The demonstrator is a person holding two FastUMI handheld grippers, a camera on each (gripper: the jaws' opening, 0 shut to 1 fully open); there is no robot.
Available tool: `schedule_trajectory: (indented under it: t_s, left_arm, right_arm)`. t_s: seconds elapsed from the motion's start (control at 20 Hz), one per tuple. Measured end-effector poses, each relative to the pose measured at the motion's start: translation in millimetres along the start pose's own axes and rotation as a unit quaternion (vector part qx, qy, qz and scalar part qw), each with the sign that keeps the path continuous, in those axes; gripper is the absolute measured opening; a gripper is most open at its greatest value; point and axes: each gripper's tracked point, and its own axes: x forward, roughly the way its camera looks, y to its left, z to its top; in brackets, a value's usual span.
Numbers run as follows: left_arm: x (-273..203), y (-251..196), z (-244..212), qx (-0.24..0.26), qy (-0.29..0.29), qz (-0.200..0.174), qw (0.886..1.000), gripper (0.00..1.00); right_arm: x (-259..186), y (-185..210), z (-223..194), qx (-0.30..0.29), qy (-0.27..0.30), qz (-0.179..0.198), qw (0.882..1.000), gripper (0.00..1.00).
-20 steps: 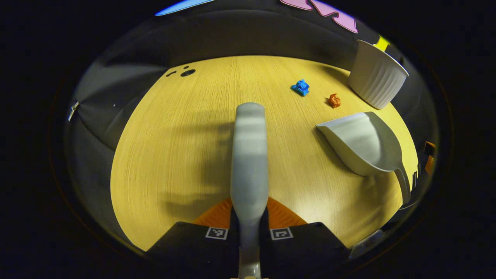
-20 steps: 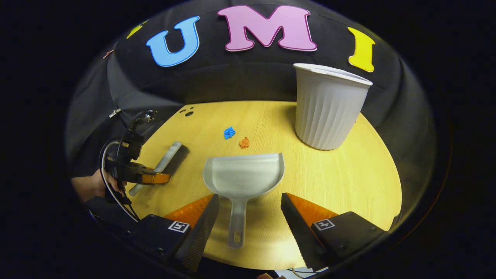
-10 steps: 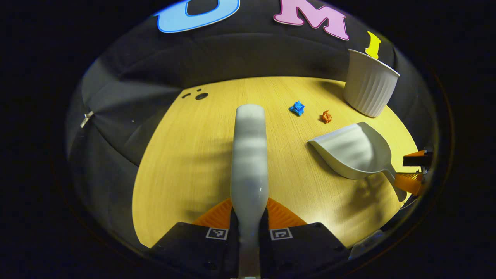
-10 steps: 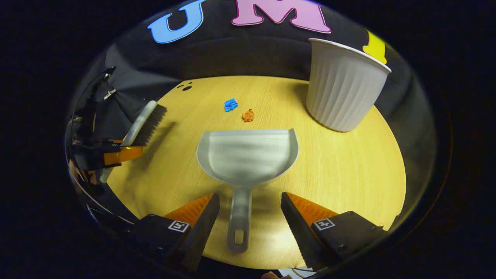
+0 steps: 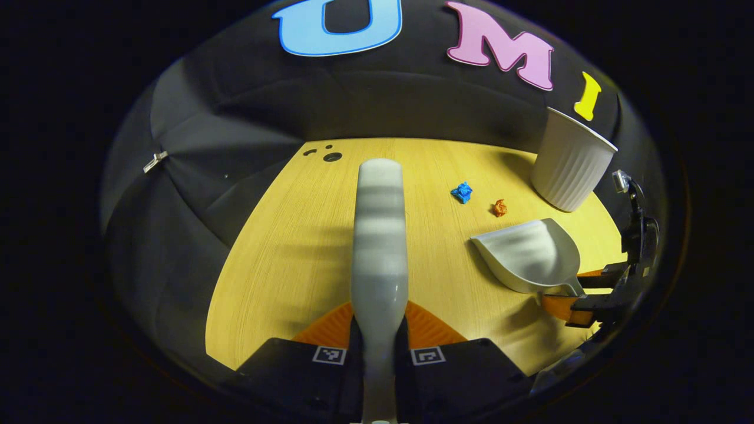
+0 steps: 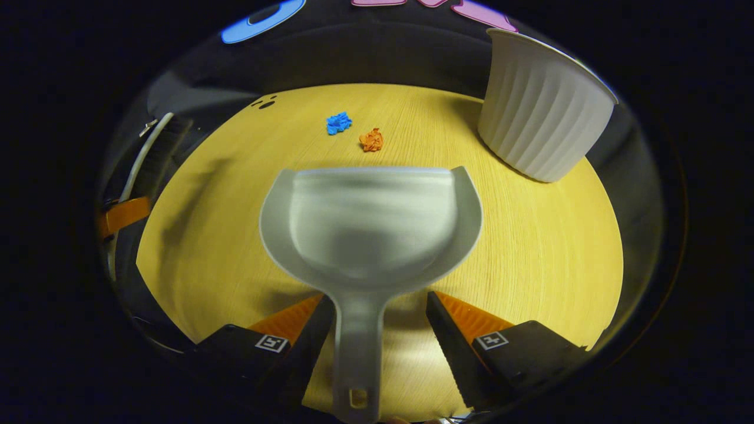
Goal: Pick up the small broom and dustpan from the desktop, sweep the trash into the dustpan with the broom, and then empty the trash into the garbage bin.
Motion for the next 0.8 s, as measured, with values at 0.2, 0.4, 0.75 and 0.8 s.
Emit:
schedule_trajectory:
  t_s: [0.2, 0.4, 0.75, 0.8]
  left_arm:
    - [-4.5, -2.9, -7.5, -0.014, 0.013, 0.004, 1.0, 0.25]
    - [-1.3, -9.5, -11.9, -0.024, 0.022, 0.002, 0.999, 0.26]
    - [25.9, -22.3, -4.6, -0.02, 0.04, -0.009, 0.999, 0.25]
    - [31.8, -23.8, -1.2, -0.014, 0.043, -0.012, 0.999, 0.26]
  right_arm:
    - [3.7, 2.9, 5.9, 0.011, -0.001, 0.001, 1.0, 0.72]
    - [3.9, 0.0, 7.9, 0.011, 0.002, 0.008, 1.0, 0.41]
    - [-0.4, -8.1, 5.0, -0.01, 0.012, 0.068, 0.998, 0.35]
    - [-1.6, -11.8, 4.9, -0.027, 0.011, 0.068, 0.997, 0.31]
